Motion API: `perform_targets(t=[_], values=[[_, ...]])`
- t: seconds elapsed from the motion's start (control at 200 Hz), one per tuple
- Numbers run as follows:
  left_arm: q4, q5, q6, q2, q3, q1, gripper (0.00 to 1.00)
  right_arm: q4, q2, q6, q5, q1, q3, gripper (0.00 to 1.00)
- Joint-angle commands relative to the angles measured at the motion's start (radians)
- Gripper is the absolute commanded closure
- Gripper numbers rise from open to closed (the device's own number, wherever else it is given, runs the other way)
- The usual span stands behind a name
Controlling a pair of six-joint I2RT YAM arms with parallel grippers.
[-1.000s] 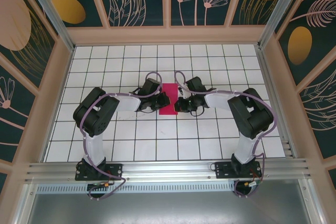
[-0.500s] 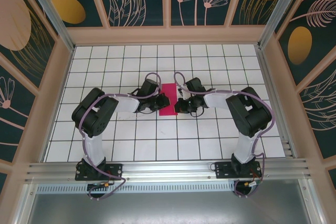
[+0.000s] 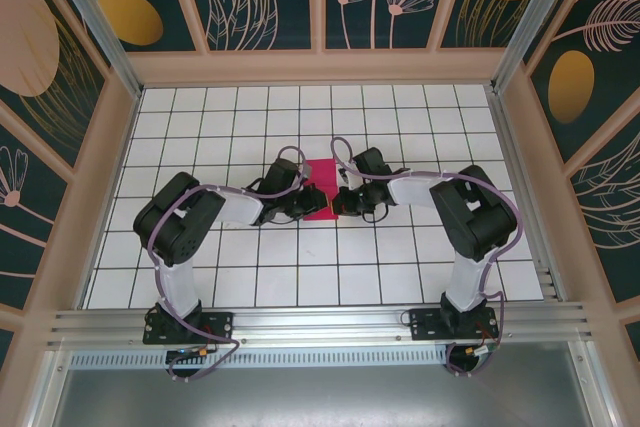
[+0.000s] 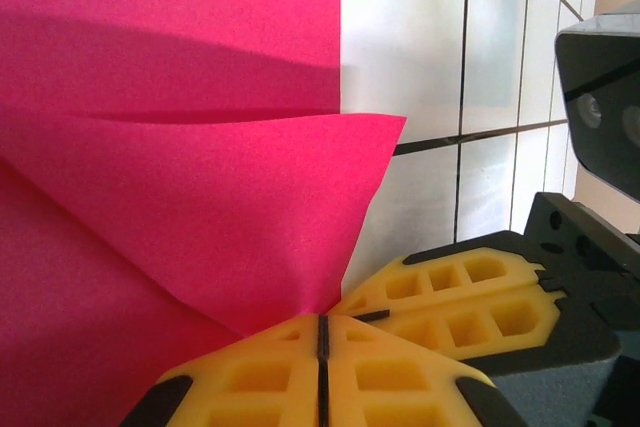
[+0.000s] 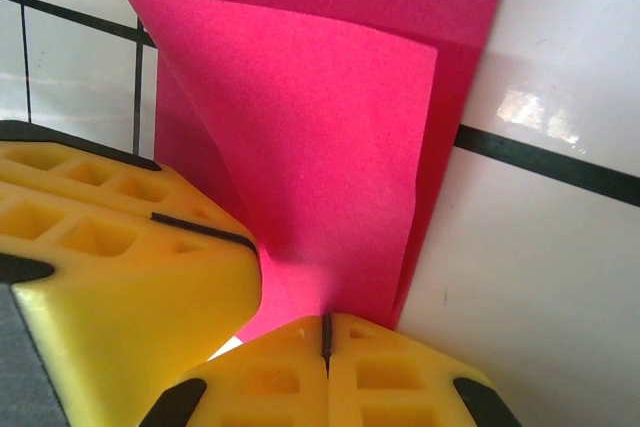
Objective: Fold a paper plane with a square sheet of paper (pick it up from the middle)
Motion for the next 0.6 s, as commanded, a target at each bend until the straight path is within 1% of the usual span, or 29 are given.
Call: perform_targets(t=[0.0, 0.215, 0.37, 0.59], values=[[-0.019, -0.066, -0.017, 0.012, 0.020, -0.003, 0.89, -0.072, 0.057, -0.019, 0.058, 0.008, -0.024, 0.95], [-0.102, -0.131, -0.020, 0.064, 0.050, -0.004, 0.90, -0.092, 0.066, -0.029, 0.095, 0.022, -0.034, 0.95], [-0.199, -0.215, 0.005, 0.044, 0.054, -0.003, 0.90, -0.126, 0.080, -0.032, 0.159, 0.034, -0.026, 0.95], [-0.269, -0.281, 0.041, 0.030, 0.083, -0.001, 0.90, -0.163, 0.111, -0.030, 0.223, 0.034, -0.034, 0.95]])
